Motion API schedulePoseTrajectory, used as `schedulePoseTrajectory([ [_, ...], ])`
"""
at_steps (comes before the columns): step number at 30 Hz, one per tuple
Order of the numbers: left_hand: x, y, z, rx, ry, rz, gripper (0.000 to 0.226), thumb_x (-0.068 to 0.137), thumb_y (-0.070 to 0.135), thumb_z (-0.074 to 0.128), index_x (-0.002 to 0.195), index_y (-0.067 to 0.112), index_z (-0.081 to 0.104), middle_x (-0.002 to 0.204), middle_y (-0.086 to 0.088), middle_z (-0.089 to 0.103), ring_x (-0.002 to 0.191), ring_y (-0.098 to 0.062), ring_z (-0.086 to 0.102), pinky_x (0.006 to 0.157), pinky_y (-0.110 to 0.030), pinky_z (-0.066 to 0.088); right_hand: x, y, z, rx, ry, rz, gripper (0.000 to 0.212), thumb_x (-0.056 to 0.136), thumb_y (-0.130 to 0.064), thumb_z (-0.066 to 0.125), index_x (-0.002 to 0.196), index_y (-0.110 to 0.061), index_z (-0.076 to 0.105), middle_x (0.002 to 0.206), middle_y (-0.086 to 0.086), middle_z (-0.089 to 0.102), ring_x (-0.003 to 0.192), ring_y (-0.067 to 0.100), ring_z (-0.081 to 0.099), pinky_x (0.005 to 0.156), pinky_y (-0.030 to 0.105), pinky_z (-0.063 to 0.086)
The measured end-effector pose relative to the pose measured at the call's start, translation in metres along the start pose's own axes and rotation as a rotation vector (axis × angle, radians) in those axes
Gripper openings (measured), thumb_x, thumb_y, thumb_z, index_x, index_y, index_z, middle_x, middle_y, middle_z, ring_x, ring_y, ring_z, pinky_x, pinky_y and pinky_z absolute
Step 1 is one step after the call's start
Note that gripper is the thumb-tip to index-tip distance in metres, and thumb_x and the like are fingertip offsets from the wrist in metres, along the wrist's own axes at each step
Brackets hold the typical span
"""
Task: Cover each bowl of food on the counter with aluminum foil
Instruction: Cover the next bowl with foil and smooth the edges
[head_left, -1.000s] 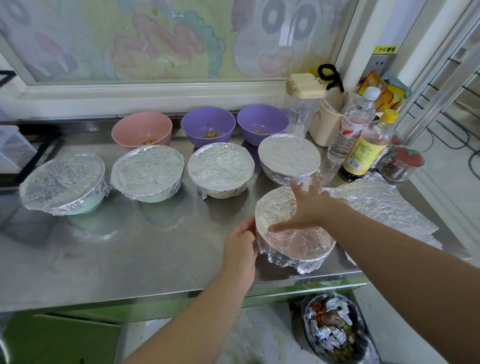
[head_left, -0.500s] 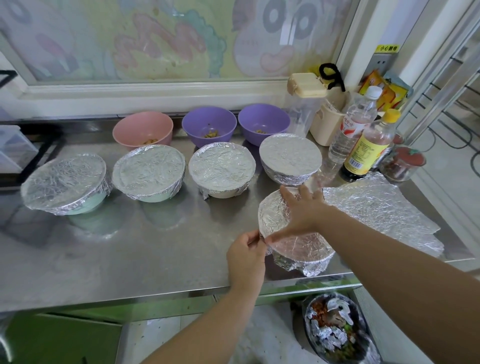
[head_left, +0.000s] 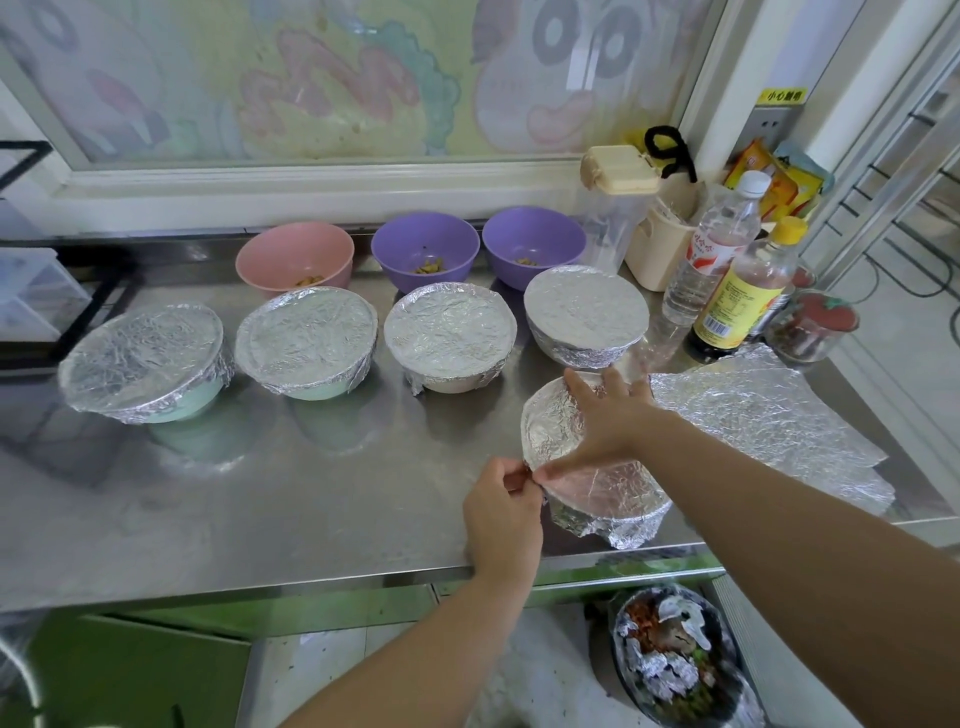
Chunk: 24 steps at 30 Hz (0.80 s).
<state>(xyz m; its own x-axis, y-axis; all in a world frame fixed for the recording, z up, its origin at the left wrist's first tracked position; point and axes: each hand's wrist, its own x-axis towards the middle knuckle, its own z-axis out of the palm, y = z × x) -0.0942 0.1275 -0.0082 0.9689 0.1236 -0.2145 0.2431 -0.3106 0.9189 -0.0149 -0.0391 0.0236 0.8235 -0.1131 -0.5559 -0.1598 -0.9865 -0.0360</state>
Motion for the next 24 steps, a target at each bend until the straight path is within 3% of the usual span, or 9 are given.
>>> schedulePoseTrajectory([
  [2,-0.002,0.002,-0.001,-0.069,-0.028,-0.082,0.014,0.089,0.008,0.067,0.092,0.021,0.068,0.082,0.008,0.07,0.075,-0.005,0.064,0.066,-0.011,0.047,-0.001,0.0,-0.001,0.001,-0.001,-0.001,0.169,0.012,-0.111,0.044,0.151,-0.045,-0.026,0.167,0.012,-0.018,0.151,0.046,-0.018,0.115,0.074,0.01],
  [6,-0.005,0.013,0.0,-0.45,-0.073,-0.416,0.03,0.094,-0.008,0.053,0.084,0.016,0.069,0.083,-0.008,0.07,0.08,-0.024,0.066,0.079,-0.04,0.059,-0.001,0.0,-0.001,-0.005,-0.01,-0.002,0.17,0.01,-0.111,0.042,0.15,-0.045,-0.028,0.166,0.013,-0.019,0.15,0.047,-0.018,0.115,0.075,0.01],
  [10,-0.011,0.032,0.0,-0.855,-0.078,-0.724,0.022,0.1,0.0,0.048,0.097,0.008,0.068,0.096,-0.007,0.072,0.095,-0.016,0.066,0.085,-0.03,0.052,0.001,0.0,0.0,-0.013,-0.008,-0.001,0.17,0.009,-0.111,0.04,0.15,-0.045,-0.028,0.167,0.013,-0.018,0.151,0.046,-0.017,0.115,0.074,0.009],
  [13,-0.017,0.038,0.0,-0.985,-0.118,-0.754,0.027,0.099,0.008,0.045,0.108,0.005,0.07,0.109,-0.008,0.074,0.111,-0.016,0.065,0.107,-0.033,0.044,0.002,0.0,0.001,-0.016,-0.006,0.002,0.17,0.01,-0.112,0.04,0.149,-0.045,-0.029,0.167,0.013,-0.018,0.151,0.046,-0.017,0.115,0.074,0.01],
  [15,-0.018,0.038,0.0,-1.012,-0.121,-0.751,0.03,0.098,0.009,0.044,0.111,0.006,0.07,0.112,-0.007,0.074,0.114,-0.015,0.063,0.111,-0.034,0.039,0.0,0.0,0.0,-0.008,-0.009,0.002,0.17,0.01,-0.111,0.041,0.15,-0.046,-0.029,0.167,0.012,-0.018,0.151,0.047,-0.017,0.115,0.074,0.01],
  [17,-0.019,0.034,0.001,-1.017,-0.131,-0.731,0.028,0.097,0.012,0.045,0.104,0.006,0.071,0.101,-0.003,0.075,0.102,-0.011,0.065,0.103,-0.032,0.039,-0.003,0.0,-0.001,0.006,-0.013,0.003,0.171,0.009,-0.11,0.042,0.151,-0.046,-0.027,0.167,0.011,-0.019,0.15,0.048,-0.017,0.114,0.075,0.011],
  [20,-0.024,0.033,0.005,-1.017,-0.157,-0.7,0.026,0.099,0.017,0.043,0.086,0.009,0.064,0.066,-0.002,0.055,0.06,-0.012,0.044,0.067,-0.03,0.037,-0.006,-0.001,-0.002,0.024,-0.02,0.01,0.172,0.007,-0.11,0.041,0.152,-0.044,-0.027,0.166,0.013,-0.022,0.149,0.049,-0.019,0.114,0.076,0.009],
  [22,-0.025,0.036,0.007,-1.013,-0.149,-0.706,0.024,0.1,0.018,0.041,0.089,0.011,0.061,0.067,-0.003,0.045,0.058,-0.013,0.035,0.058,-0.029,0.031,-0.007,-0.002,-0.001,0.024,-0.019,0.01,0.173,0.006,-0.111,0.039,0.152,-0.044,-0.027,0.166,0.014,-0.023,0.149,0.049,-0.021,0.114,0.076,0.008],
  [24,-0.023,0.037,0.007,-1.007,-0.177,-0.701,0.024,0.098,0.02,0.039,0.095,0.01,0.06,0.077,-0.008,0.05,0.067,-0.016,0.039,0.059,-0.03,0.031,-0.007,-0.002,-0.002,0.024,-0.022,0.013,0.174,0.005,-0.11,0.038,0.152,-0.044,-0.027,0.166,0.013,-0.023,0.149,0.05,-0.021,0.114,0.076,0.009],
])
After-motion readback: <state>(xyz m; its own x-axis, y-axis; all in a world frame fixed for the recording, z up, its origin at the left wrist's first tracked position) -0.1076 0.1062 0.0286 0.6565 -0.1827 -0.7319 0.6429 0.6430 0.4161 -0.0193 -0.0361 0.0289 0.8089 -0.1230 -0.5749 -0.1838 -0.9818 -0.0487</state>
